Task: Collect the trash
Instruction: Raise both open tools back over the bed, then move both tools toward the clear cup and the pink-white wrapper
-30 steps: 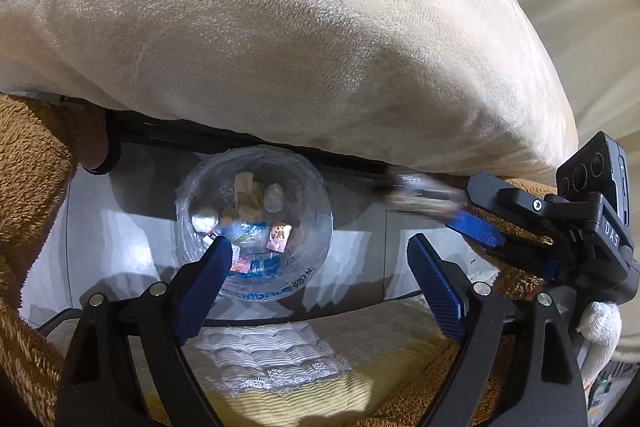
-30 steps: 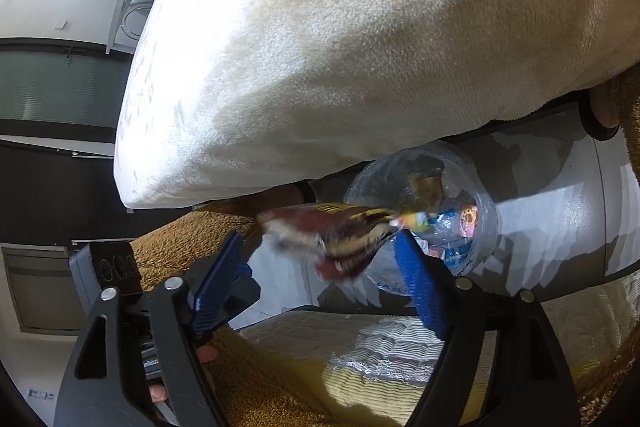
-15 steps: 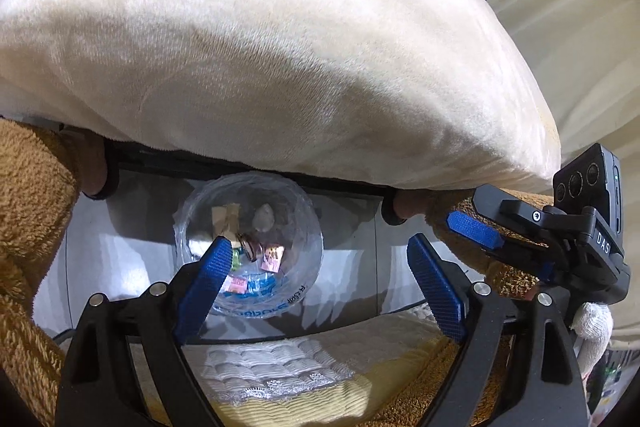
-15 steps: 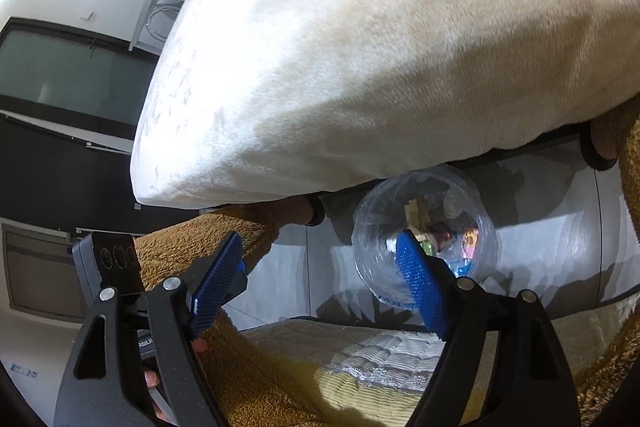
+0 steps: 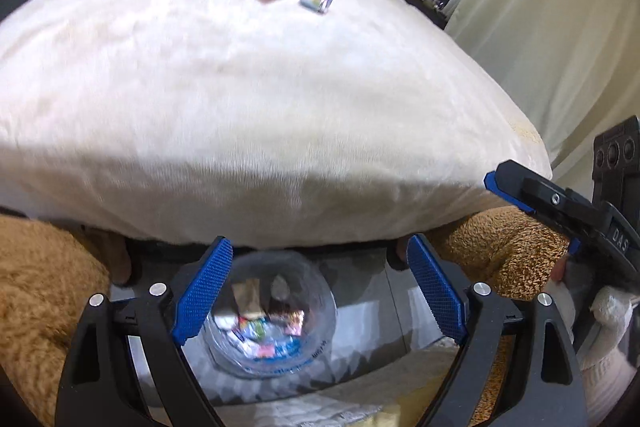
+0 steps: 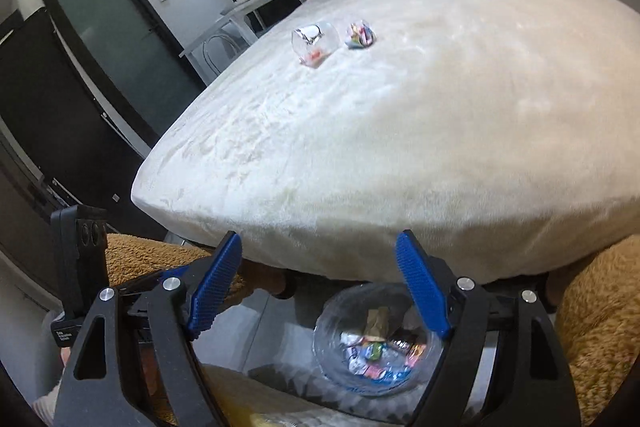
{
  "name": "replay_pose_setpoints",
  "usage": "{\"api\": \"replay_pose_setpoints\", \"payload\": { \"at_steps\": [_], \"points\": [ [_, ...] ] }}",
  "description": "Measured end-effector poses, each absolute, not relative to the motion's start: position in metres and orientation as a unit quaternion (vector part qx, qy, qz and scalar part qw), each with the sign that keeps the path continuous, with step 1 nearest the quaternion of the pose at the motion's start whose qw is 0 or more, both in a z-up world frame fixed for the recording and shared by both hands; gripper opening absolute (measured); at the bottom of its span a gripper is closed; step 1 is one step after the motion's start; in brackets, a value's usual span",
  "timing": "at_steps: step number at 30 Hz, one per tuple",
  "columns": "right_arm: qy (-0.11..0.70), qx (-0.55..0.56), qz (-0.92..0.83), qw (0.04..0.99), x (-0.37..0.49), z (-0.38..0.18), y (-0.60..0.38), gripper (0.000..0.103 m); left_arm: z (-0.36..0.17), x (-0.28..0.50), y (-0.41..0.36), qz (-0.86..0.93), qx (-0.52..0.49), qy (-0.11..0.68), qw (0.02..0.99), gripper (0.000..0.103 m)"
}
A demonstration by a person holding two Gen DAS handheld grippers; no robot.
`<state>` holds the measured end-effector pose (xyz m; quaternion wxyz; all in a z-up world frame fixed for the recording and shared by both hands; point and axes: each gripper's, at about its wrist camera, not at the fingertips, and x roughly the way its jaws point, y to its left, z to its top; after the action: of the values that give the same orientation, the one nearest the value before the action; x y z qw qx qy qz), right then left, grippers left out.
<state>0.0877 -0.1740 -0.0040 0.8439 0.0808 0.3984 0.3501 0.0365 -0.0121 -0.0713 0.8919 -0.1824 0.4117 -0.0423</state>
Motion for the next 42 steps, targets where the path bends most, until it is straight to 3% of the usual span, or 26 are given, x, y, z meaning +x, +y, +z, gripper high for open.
{"api": "replay_pose_setpoints", "payload": {
  "at_steps": [10, 16, 17, 19, 27, 42],
  "points": [
    [0.345, 0.009, 0.339, 0.875, 0.132, 0.032, -0.177, 0.081, -0.019, 0.044, 0.021, -0.026, -0.167, 0.326, 0.93, 0.087],
    [0.339, -0.009, 0.331, 0.881, 0.185, 0.039, -0.168, 0.083, -0.001, 0.074, 0.038, -0.025, -0.154, 0.315, 0.936, 0.09],
    [0.341, -0.009, 0.33, 0.88, 0.195, 0.038, -0.164, 0.087, 0.002, 0.08, 0.04, -0.022, -0.151, 0.312, 0.938, 0.098],
    [0.344, -0.011, 0.331, 0.878, 0.211, 0.036, -0.156, 0.098, 0.005, 0.091, 0.044, -0.019, -0.138, 0.309, 0.941, 0.096],
    [0.311, 0.009, 0.345, 0.886, 0.259, 0.04, -0.133, 0.098, 0.017, 0.138, 0.063, -0.018, -0.118, 0.279, 0.953, 0.097],
    [0.375, -0.008, 0.331, 0.866, 0.351, 0.016, -0.083, 0.098, 0.016, 0.225, 0.095, -0.012, -0.085, 0.266, 0.96, 0.097]
  ]
}}
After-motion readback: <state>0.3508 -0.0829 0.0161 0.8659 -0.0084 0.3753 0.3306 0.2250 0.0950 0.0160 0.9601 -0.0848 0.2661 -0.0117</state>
